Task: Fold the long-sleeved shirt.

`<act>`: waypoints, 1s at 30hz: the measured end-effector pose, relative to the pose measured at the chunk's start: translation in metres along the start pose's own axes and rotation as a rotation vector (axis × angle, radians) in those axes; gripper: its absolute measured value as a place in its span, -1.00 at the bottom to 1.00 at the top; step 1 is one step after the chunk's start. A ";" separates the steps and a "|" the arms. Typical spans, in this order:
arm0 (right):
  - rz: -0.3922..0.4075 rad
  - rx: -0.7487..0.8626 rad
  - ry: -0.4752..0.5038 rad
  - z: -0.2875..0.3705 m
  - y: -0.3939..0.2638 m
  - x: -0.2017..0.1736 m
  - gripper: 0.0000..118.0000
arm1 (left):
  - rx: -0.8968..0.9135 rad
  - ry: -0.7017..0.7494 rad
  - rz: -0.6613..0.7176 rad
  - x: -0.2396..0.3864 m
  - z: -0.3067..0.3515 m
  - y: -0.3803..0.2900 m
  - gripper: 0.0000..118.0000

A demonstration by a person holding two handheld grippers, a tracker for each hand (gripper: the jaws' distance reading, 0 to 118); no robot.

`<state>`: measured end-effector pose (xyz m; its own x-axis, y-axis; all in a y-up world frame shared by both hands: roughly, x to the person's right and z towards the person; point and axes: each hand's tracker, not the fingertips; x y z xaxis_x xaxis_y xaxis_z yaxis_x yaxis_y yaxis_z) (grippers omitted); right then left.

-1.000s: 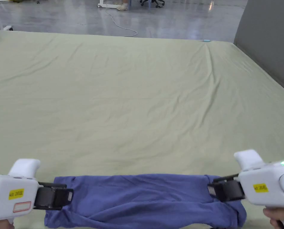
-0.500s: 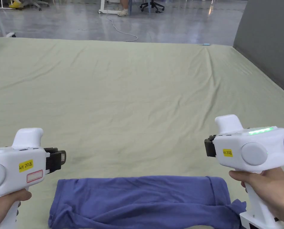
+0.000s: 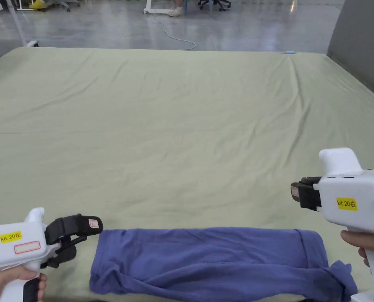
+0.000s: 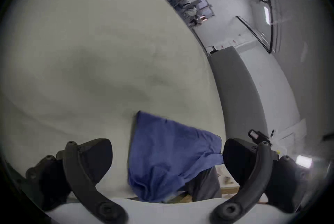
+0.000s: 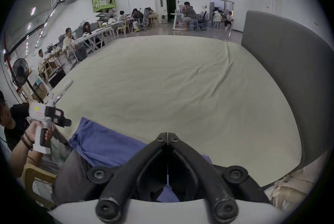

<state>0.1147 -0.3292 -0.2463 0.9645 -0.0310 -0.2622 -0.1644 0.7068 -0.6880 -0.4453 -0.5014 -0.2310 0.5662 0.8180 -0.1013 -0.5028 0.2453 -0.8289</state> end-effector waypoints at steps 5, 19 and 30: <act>0.000 -0.008 0.019 0.009 -0.002 -0.005 -1.00 | -0.009 -0.186 0.077 -0.012 -0.029 -0.017 1.00; -0.026 -0.014 0.005 0.010 -0.009 0.003 -1.00 | -0.162 -0.004 -0.216 0.045 -0.090 -0.028 -0.35; -0.016 -0.016 0.027 0.008 -0.008 0.007 -1.00 | -0.050 0.106 -0.140 0.024 -0.031 0.014 -0.93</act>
<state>0.1244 -0.3296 -0.2369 0.9613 -0.0613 -0.2687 -0.1522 0.6948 -0.7030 -0.4182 -0.4942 -0.2620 0.6956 0.7174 -0.0385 -0.3827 0.3247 -0.8649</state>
